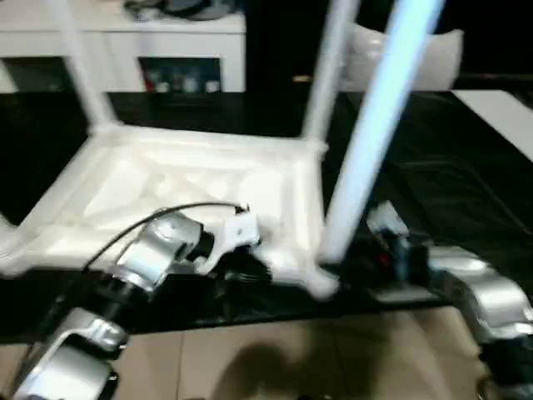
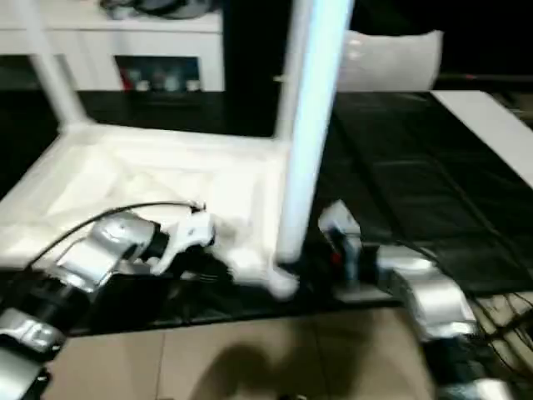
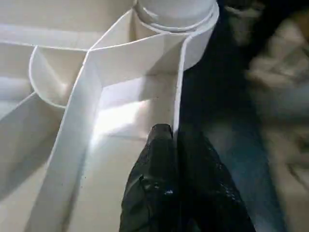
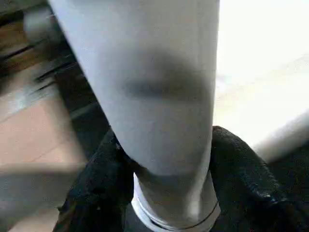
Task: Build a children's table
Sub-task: Rotate leg to tighten
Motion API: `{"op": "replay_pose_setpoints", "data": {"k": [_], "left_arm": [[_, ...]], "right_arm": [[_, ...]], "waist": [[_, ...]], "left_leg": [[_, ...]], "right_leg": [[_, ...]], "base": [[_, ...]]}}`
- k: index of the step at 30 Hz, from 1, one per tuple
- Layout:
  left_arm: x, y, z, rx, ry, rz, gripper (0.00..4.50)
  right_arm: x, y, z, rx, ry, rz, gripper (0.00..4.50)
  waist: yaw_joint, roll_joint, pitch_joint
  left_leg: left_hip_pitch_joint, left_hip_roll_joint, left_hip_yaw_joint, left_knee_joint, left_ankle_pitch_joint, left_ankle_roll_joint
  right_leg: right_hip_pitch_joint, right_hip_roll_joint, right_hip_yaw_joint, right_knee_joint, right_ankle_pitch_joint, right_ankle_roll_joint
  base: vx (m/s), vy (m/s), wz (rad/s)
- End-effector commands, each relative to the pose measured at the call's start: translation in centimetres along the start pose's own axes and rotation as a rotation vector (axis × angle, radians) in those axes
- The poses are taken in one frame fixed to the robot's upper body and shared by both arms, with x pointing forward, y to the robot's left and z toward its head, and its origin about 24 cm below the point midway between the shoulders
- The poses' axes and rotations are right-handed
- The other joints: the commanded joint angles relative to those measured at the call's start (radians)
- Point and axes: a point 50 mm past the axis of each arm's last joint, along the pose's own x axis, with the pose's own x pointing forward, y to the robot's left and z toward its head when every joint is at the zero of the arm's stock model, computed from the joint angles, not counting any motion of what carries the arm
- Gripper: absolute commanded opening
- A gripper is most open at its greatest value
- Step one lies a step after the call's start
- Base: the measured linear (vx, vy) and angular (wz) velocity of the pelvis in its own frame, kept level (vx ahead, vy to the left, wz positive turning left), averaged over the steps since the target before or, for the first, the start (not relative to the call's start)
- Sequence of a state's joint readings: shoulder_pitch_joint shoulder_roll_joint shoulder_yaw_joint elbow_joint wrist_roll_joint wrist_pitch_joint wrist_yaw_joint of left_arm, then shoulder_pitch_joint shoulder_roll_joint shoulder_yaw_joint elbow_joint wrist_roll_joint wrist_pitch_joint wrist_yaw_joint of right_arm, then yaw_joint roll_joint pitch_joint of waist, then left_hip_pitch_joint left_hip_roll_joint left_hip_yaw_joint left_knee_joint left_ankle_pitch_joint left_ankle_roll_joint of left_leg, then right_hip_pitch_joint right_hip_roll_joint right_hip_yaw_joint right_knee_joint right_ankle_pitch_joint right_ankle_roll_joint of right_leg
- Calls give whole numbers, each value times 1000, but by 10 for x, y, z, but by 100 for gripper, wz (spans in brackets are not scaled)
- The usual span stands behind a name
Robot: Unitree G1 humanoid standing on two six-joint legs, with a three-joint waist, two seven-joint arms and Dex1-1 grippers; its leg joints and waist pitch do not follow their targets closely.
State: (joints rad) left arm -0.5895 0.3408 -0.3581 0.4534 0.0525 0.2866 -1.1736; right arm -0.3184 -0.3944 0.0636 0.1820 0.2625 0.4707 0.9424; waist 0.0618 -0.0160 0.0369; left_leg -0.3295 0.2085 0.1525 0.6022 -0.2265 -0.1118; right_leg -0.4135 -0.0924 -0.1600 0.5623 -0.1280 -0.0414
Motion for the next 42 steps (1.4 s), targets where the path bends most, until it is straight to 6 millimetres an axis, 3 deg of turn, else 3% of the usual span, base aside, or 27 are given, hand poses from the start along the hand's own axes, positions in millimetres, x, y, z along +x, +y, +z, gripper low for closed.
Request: {"op": "replay_pose_setpoints", "data": {"k": [1,5,9,10,13,15,17,23,25,28,29,34,37,42], "left_arm": [[17,-7,14,-26,-61,1,0],[39,-1,33,-127,-125,180,0],[47,5,43,-149,-150,271,0],[48,5,45,-154,-155,288,0],[48,6,46,-139,-146,305,0],[45,5,42,-102,-132,293,0],[42,5,38,-64,-119,280,0],[32,4,24,27,-69,185,0],[30,3,22,38,-61,172,0],[28,3,20,52,-53,159,0],[21,3,14,116,-23,91,0],[11,-7,6,218,33,-110,0],[9,-10,5,243,41,-166,0],[5,-16,2,276,62,-245,0]], "right_arm": [[11,-4,5,22,-8,-120,201],[34,-8,13,112,-66,-380,196],[44,-8,15,99,-96,-452,196],[46,-6,16,109,-112,-434,252],[47,-3,16,121,-135,-398,272],[44,-2,17,119,-152,-381,300],[40,-2,17,96,-160,-361,313],[21,-5,13,11,-110,-202,360],[18,-6,12,4,-99,-185,393],[15,-6,12,-8,-82,-163,403],[2,-7,11,-77,-24,-76,424],[-19,-7,10,-173,75,121,424],[-23,-4,10,-177,89,199,400],[-28,2,6,-162,123,294,352]], "waist": [[-3,-5,-59],[-26,-5,-62],[-22,-3,-64],[-22,-4,-65],[-15,-2,-68],[-12,1,-71],[-11,-1,-70],[-2,0,-65],[0,1,-66],[3,0,-67],[4,0,-67],[14,-4,-66],[26,-3,-64],[41,-7,-66]], "left_leg": [[-18,2,6,-64,-153,35],[-21,2,5,-62,-138,43],[-21,-3,9,-62,-125,73],[-24,-2,8,-63,-114,77],[-27,5,7,-66,-70,96],[-27,12,5,-67,-30,109],[-28,12,6,-67,-27,120],[-23,12,9,-69,-72,123],[-21,15,9,-70,-71,117],[-21,16,9,-70,-65,109],[-21,16,9,-70,-63,108],[-20,19,9,-69,-77,128],[-14,23,12,-70,-77,118],[-14,29,10,-71,-69,110]], "right_leg": [[71,-57,28,-104,-577,28],[67,-54,27,-103,-537,5],[66,-53,31,-102,-519,14],[69,-52,33,-99,-503,11],[73,-53,42,-82,-418,-25],[75,-55,49,-66,-334,-64],[77,-56,52,-61,-314,-82],[76,-57,53,-71,-373,-72],[74,-58,55,-69,-371,-74],[75,-58,56,-66,-364,-77],[75,-58,56,-65,-358,-82],[75,-61,60,-61,-345,-94],[70,-61,61,-61,-355,-104],[73,-63,64,-53,-333,-113]], "base": [[0,0,0],[0,0,0],[0,0,0],[0,0,0],[0,0,0],[0,0,0],[0,0,0],[0,0,0],[0,0,0],[0,0,0],[0,0,0],[0,0,0],[0,0,0],[0,0,0]]}}
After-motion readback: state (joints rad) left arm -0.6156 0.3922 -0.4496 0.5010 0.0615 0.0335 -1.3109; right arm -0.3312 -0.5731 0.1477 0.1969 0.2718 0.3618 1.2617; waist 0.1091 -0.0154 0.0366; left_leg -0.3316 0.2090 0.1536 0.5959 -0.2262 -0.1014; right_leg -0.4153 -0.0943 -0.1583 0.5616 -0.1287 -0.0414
